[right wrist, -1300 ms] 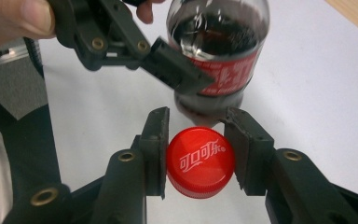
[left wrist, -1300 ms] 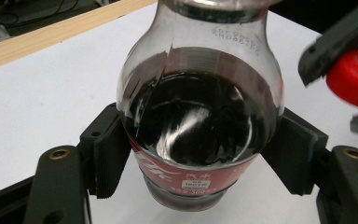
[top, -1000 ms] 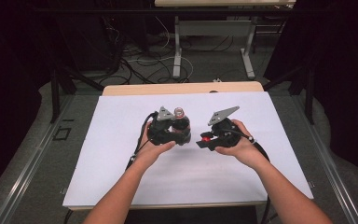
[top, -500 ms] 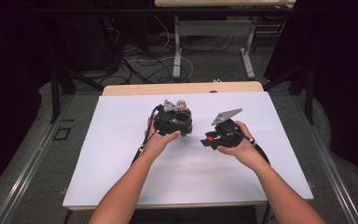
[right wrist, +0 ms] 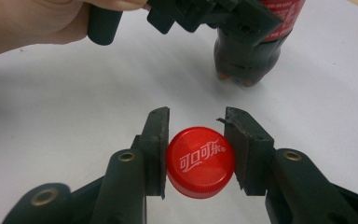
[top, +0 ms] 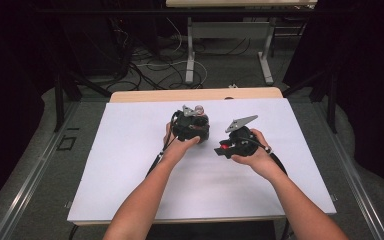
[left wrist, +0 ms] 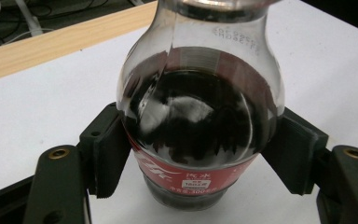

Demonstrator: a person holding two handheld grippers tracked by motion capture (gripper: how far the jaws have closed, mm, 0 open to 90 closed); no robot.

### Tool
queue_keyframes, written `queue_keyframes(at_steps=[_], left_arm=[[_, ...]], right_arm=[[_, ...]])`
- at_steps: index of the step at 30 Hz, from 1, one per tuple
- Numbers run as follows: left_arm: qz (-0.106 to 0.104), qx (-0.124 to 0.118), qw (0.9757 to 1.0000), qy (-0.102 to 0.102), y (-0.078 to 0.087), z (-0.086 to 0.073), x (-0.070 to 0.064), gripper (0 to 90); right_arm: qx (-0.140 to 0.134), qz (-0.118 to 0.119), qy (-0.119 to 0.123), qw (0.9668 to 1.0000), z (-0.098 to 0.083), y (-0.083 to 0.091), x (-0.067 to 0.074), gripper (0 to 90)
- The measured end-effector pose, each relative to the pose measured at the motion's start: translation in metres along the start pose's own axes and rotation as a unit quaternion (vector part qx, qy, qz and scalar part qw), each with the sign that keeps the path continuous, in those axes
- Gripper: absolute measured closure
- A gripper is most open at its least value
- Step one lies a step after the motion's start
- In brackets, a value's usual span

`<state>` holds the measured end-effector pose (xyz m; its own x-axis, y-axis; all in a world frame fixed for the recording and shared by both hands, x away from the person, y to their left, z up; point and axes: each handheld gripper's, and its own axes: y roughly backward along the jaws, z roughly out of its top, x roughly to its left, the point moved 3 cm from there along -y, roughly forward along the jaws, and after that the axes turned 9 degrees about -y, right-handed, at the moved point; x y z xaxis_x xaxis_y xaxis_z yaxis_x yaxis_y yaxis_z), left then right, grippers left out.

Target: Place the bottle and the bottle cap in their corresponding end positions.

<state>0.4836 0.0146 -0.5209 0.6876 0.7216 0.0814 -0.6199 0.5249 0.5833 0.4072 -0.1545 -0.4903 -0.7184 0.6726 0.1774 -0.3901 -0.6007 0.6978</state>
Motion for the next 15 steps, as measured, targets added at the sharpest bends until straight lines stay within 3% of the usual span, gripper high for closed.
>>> queue_keyframes(at_steps=[3,4,5,7,12,15], left_arm=[[0.001,0.011,0.9999,-0.001,-0.003,-0.003,-0.003,30.0],[0.0,0.011,0.9999,-0.001,-0.003,-0.003,-0.004,30.0],[0.001,0.01,0.9999,-0.005,-0.004,-0.004,-0.004,29.9],[0.004,0.015,0.9999,-0.007,-0.005,-0.006,-0.006,29.8],[0.001,0.015,0.9998,-0.012,0.0,-0.01,-0.005,29.9],[-0.002,0.01,0.9998,-0.017,0.003,-0.013,-0.005,29.8]], right_arm=[[-0.005,0.003,0.005,1.0,0.0,-0.002,0.0,61.3],[-0.001,-0.001,0.001,1.0,0.0,-0.002,0.001,61.3],[0.009,0.008,0.011,0.9999,0.0,-0.002,0.0,61.3],[-0.003,0.002,0.005,1.0,0.0,-0.004,0.002,61.2],[0.01,0.009,0.011,0.9998,-0.001,-0.008,0.003,61.3],[0.002,0.009,0.013,0.9999,-0.002,-0.014,0.005,61.3]])
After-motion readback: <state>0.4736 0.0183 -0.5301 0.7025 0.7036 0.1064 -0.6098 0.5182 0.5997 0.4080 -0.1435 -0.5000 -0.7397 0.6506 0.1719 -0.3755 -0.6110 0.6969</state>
